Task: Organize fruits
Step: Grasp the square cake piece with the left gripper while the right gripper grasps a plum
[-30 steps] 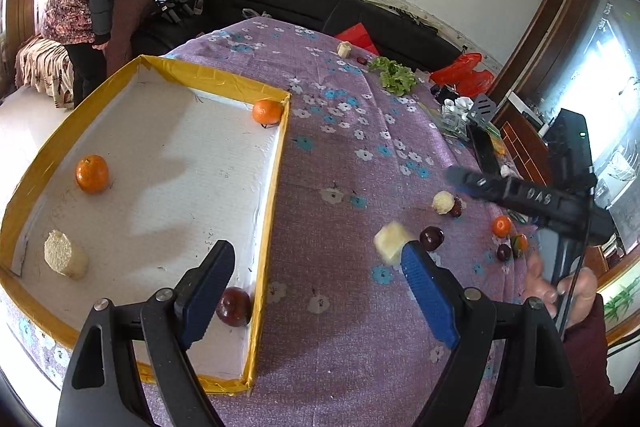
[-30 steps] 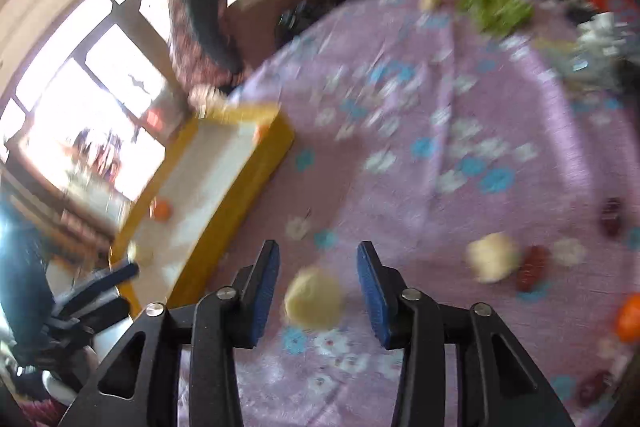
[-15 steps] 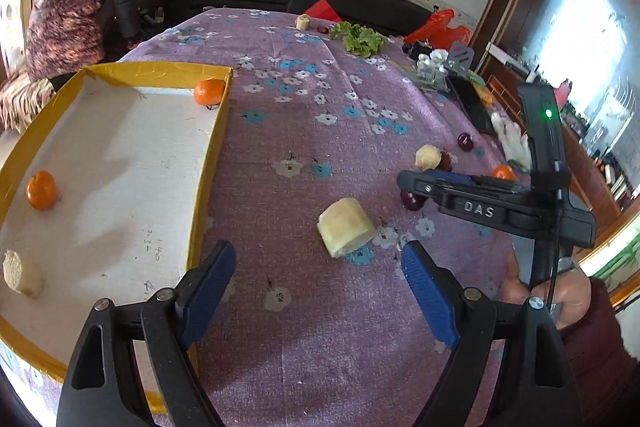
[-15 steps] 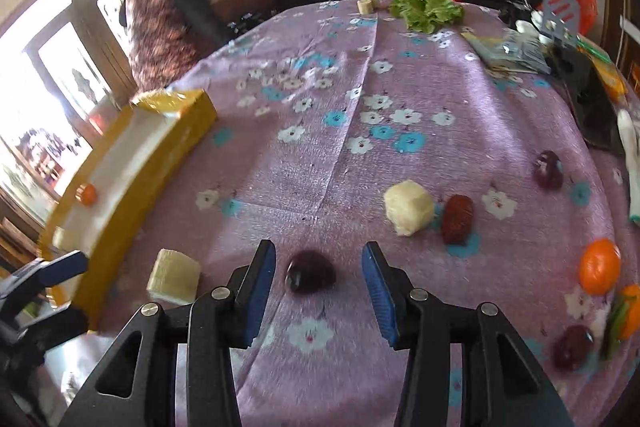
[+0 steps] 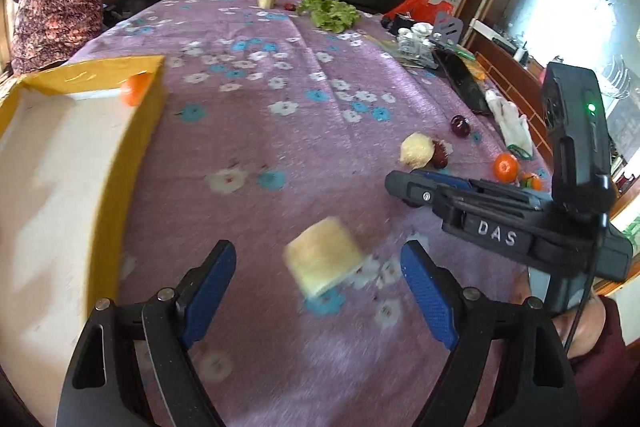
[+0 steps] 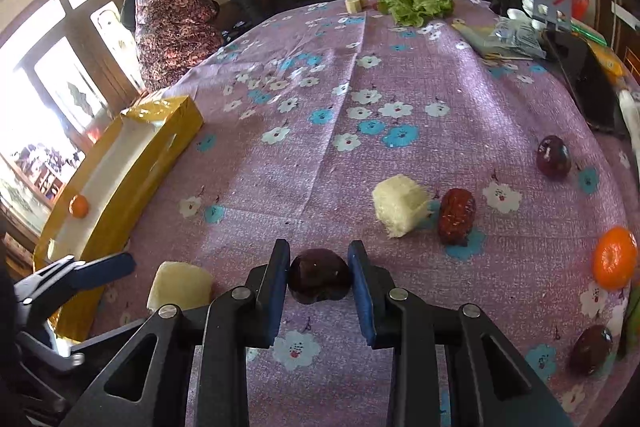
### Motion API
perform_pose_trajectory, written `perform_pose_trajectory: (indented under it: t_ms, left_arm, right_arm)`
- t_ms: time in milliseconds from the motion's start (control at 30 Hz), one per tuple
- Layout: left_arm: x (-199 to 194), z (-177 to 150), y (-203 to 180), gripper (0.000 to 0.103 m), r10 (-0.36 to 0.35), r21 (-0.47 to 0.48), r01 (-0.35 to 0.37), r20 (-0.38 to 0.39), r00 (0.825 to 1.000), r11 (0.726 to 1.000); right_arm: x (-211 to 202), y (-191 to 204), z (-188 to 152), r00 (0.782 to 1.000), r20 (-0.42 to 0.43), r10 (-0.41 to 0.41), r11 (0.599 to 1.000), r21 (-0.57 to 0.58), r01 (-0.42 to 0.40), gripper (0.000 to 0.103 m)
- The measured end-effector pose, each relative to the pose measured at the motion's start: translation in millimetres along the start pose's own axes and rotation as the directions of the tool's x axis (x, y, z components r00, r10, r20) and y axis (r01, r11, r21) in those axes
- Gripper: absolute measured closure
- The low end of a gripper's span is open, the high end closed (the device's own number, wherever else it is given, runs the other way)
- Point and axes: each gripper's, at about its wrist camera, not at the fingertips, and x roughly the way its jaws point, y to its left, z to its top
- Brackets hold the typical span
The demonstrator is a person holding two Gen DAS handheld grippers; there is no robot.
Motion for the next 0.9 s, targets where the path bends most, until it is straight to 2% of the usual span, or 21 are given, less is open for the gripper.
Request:
perform_pose_trajectory:
  t_ms: [67,133,167,200,267,400,467,600,733,900]
  left_arm:
    - [10.5,3.5,-4.3,0.019,0.006,0.015,-0.006,-0.013,1.0,1.0]
    - [18.3,2.4,-7.8,0.025,0.013,0.026,-0.013,-0.031,0.999,1.0]
    - [21.8,0.6,-9.5,0.039,0.021,0.035,-0.02,-0.043,0.999,0.999]
    - [22.1,-1.2,-12.7,0.061,0.068,0.057,-0.066,-0.024,0.997,0.996]
    - [22.3,-1.9,-13.2,0.061,0.075,0.06,-0.073,-0.027,0.997,0.996]
    - [10.2,-2.1,-4.3,0.061,0.064,-0.006,-0.064,-0.002,0.998,0.998]
    - [-6.4,-1.3,2.4,0.061,0.045,-0.045,-0.044,0.024,0.999,0.998]
    - [-51.8,0.2,19.1,0.061,0.05,-0.102,-0.04,0.099,0.994,0.994]
    - [-98.1,-4.4,56.0,0.06,0.098,-0.179,-0.07,0.156,0.983,0.981]
    - [-132.5,-24.4,113.3,0.06,0.228,-0.271,-0.177,0.171,0.959,0.946]
  right_arm:
    - [-3.1,-3.8,0.3,1.0,0.012,-0.003,1.0,0.016,0.002,0.07]
    - [-6.2,-7.8,0.9,1.0,0.024,-0.003,1.0,0.031,0.002,0.07]
    - [-7.4,-9.7,1.3,1.0,0.029,-0.003,0.999,0.04,0.002,0.07]
    - [-8.0,-11.5,1.8,0.999,0.033,-0.003,0.999,0.045,0.002,0.07]
    - [-8.2,-15.3,2.2,0.999,0.036,-0.005,0.998,0.058,0.003,0.07]
    - [-7.5,-18.1,2.6,0.999,0.038,-0.006,0.998,0.066,0.004,0.07]
    - [-9.5,-17.0,2.5,0.999,0.047,-0.011,0.998,0.061,0.008,0.07]
    - [-16.9,-5.4,5.2,0.998,0.059,-0.016,0.999,0.036,0.014,0.07]
    - [-36.2,31.0,9.4,0.995,0.087,0.041,0.999,-0.028,-0.039,0.07]
    - [-33.6,99.0,9.1,0.986,0.049,0.16,0.981,-0.12,-0.153,0.07]
